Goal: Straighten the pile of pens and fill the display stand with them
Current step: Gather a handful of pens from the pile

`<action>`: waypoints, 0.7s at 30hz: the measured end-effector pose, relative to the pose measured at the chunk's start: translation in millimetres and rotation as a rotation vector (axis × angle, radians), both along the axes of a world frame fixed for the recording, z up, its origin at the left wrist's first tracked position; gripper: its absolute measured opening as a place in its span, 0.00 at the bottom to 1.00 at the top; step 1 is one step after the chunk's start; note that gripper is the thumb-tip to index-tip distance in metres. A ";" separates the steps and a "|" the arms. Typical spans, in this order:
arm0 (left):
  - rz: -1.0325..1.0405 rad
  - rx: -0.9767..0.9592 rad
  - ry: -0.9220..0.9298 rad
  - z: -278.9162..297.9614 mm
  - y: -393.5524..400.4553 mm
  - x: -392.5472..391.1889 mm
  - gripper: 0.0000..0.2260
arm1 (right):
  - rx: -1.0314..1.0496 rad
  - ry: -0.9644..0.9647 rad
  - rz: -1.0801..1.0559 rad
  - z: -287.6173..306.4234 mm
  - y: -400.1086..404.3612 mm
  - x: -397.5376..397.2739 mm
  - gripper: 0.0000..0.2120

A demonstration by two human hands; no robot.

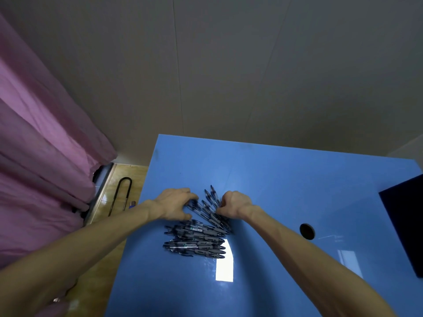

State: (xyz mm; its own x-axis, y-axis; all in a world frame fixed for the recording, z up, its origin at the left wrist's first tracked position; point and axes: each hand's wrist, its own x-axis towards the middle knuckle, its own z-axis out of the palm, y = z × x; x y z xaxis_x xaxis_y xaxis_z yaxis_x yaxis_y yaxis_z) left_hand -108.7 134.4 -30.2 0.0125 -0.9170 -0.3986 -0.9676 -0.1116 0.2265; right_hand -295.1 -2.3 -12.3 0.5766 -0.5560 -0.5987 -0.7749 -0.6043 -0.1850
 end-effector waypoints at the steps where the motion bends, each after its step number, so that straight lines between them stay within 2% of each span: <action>1: 0.002 -0.002 0.000 0.0 -0.2 0.6 0.31 | -0.007 -0.003 0.008 -0.3 0.5 0.6 0.14; 9: -0.040 0.033 -0.020 4.8 0.9 1.7 0.34 | -0.045 -0.058 0.038 -0.2 1.2 2.8 0.16; 13: -0.120 -0.003 -0.070 6.5 0.4 -2.8 0.29 | -0.066 -0.059 0.085 -1.8 2.6 4.0 0.20; 18: -0.078 -0.017 -0.059 3.5 -3.6 -11.3 0.21 | -0.144 -0.047 0.193 -0.6 3.1 7.1 0.17; 21: -0.069 -0.046 -0.054 4.0 -9.1 -13.4 0.19 | -0.169 0.007 0.202 3.0 1.1 6.9 0.15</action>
State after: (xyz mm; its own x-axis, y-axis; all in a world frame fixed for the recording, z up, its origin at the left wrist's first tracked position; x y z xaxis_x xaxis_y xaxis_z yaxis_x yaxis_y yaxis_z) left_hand -122.1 125.4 -26.2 -0.0309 -0.9337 -0.3568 -0.9836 -0.0351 0.1771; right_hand -288.2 -1.2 -9.2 0.6824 -0.5222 -0.5116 -0.6361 -0.7690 -0.0636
